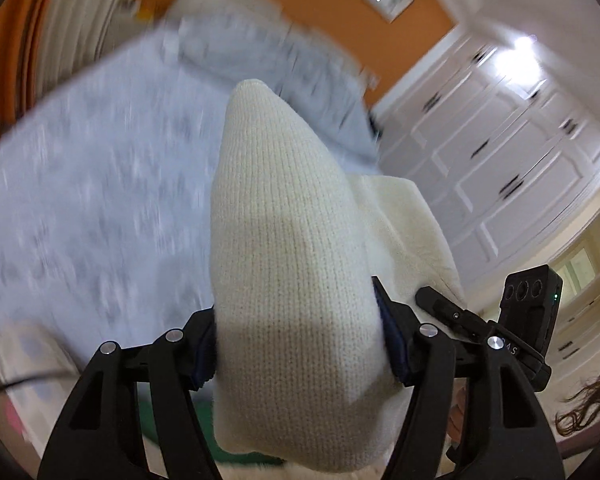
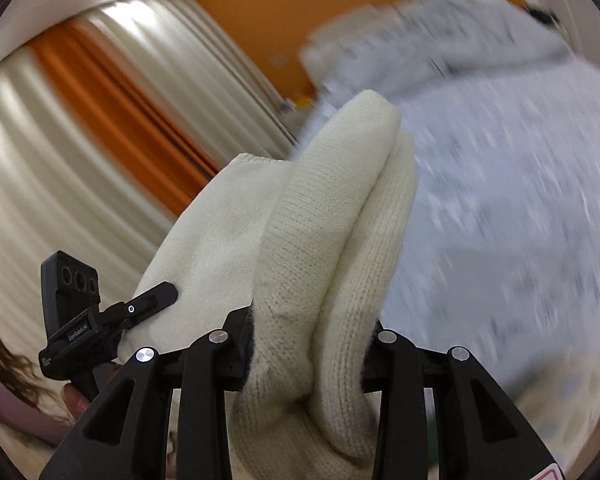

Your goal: Fold small clothes

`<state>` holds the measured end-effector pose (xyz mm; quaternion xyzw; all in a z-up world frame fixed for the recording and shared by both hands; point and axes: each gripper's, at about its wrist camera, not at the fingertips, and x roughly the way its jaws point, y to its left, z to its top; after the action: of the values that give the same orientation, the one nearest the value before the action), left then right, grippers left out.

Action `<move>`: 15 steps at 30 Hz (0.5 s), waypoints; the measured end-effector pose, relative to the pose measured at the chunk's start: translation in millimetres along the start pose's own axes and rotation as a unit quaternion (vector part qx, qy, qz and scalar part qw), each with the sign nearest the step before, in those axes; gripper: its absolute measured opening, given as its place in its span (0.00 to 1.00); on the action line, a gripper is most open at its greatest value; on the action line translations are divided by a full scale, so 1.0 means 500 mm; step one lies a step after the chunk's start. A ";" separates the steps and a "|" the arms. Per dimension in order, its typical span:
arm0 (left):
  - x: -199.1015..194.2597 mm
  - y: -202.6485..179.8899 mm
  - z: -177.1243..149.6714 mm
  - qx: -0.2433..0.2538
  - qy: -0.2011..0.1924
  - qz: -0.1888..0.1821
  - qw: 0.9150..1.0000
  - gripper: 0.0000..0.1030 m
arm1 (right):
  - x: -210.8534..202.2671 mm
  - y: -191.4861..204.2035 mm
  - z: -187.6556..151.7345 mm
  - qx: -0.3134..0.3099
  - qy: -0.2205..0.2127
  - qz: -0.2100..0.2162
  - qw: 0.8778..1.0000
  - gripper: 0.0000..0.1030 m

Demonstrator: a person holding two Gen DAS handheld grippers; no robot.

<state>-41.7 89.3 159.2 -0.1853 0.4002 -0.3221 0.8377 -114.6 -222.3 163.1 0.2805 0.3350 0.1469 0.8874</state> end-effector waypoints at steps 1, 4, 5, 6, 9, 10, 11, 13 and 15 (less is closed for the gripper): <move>-0.011 -0.003 0.017 0.008 -0.018 -0.001 1.000 0.61 | 0.002 0.023 0.024 -0.020 -0.019 0.007 1.000 0.32; -0.030 -0.005 0.068 0.033 -0.071 -0.006 0.997 0.61 | 0.016 0.061 0.072 -0.058 -0.050 0.011 0.997 0.32; -0.028 -0.002 0.089 0.042 -0.089 -0.010 0.995 0.61 | 0.025 0.070 0.090 -0.070 -0.064 0.012 0.995 0.32; -0.021 0.004 0.109 0.048 -0.099 -0.012 0.994 0.61 | 0.036 0.074 0.103 -0.079 -0.073 0.011 0.994 0.32; 0.016 0.030 0.145 0.062 -0.114 -0.017 0.991 0.61 | 0.085 0.055 0.132 -0.087 -0.088 0.006 0.992 0.32; 0.029 0.040 0.146 0.064 -0.114 -0.016 0.991 0.61 | 0.105 0.045 0.137 -0.085 -0.085 0.004 0.993 0.32; 0.050 0.056 0.150 0.066 -0.112 -0.014 0.991 0.62 | 0.132 0.026 0.140 -0.080 -0.080 0.001 0.994 0.33; 0.108 0.097 0.151 0.060 -0.095 -0.008 0.994 0.62 | 0.199 -0.030 0.135 -0.063 -0.060 -0.008 0.996 0.33; 0.187 0.164 0.140 0.043 -0.074 0.005 0.996 0.62 | 0.269 -0.078 0.116 -0.037 -0.035 -0.020 0.998 0.33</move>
<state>89.5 87.8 103.8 -0.1707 0.3236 -0.3199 0.8740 25.9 -216.6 106.8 0.2454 0.3035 0.1320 0.9112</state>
